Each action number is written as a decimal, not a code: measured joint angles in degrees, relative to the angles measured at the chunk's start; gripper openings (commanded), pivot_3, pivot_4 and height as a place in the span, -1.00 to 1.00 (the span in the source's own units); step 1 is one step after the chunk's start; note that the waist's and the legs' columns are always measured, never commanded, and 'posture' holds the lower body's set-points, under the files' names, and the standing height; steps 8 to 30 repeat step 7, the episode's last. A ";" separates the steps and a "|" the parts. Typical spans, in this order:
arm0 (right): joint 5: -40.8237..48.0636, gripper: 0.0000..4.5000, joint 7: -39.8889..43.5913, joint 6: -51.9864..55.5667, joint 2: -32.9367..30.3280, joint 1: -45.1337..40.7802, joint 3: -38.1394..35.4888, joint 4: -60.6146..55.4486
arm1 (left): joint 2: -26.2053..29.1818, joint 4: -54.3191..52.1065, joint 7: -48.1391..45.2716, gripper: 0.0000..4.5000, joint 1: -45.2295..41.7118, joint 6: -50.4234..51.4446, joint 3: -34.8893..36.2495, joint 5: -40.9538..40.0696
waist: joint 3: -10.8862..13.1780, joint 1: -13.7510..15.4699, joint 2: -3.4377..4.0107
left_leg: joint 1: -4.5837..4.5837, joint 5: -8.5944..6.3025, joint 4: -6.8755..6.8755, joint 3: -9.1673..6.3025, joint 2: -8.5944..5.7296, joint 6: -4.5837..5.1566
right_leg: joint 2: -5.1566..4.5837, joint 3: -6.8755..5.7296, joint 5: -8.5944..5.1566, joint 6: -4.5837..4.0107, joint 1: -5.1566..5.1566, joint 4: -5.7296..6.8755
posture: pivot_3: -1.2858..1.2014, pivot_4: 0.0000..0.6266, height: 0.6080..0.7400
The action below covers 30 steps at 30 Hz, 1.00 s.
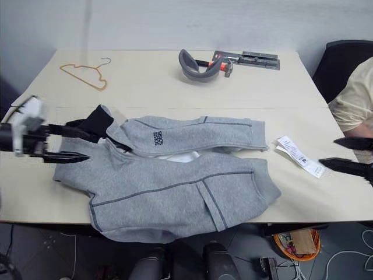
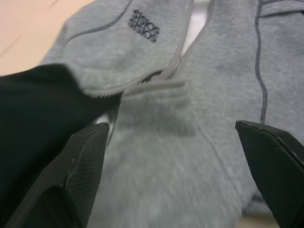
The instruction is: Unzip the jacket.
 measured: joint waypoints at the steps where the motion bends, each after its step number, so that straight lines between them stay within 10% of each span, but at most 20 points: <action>1: 0.16 0.99 1.30 0.16 -0.69 1.34 -0.84 0.02 | 0.43 -0.23 0.03 1.00 1.74 -0.05 1.36 -0.61 | 0.00 0.02 0.00 | -0.02 0.00 0.00 0.00 0.00 0.00 | -0.01 0.00 0.00 0.00 -0.01 -0.01 | 0.03 -0.52 1.00; 7: 0.67 0.99 1.45 -0.17 -0.47 1.69 -1.46 0.47 | 2.04 -5.01 0.16 1.00 14.02 1.90 9.05 -3.96 | 0.00 -0.02 0.00 | -0.08 -0.03 -0.01 -0.01 0.01 0.00 | -0.05 0.00 -0.01 -0.01 -0.08 0.00 | 0.03 -0.52 1.00; 30: 0.67 0.99 1.45 -0.17 -0.47 1.69 -1.46 0.47 | 2.04 -5.01 0.16 1.00 14.02 1.90 9.05 -3.96 | 0.00 -0.02 0.00 | -0.08 -0.03 -0.01 -0.01 0.01 0.00 | -0.05 0.00 -0.01 -0.01 -0.08 0.00 | 0.03 -0.52 1.00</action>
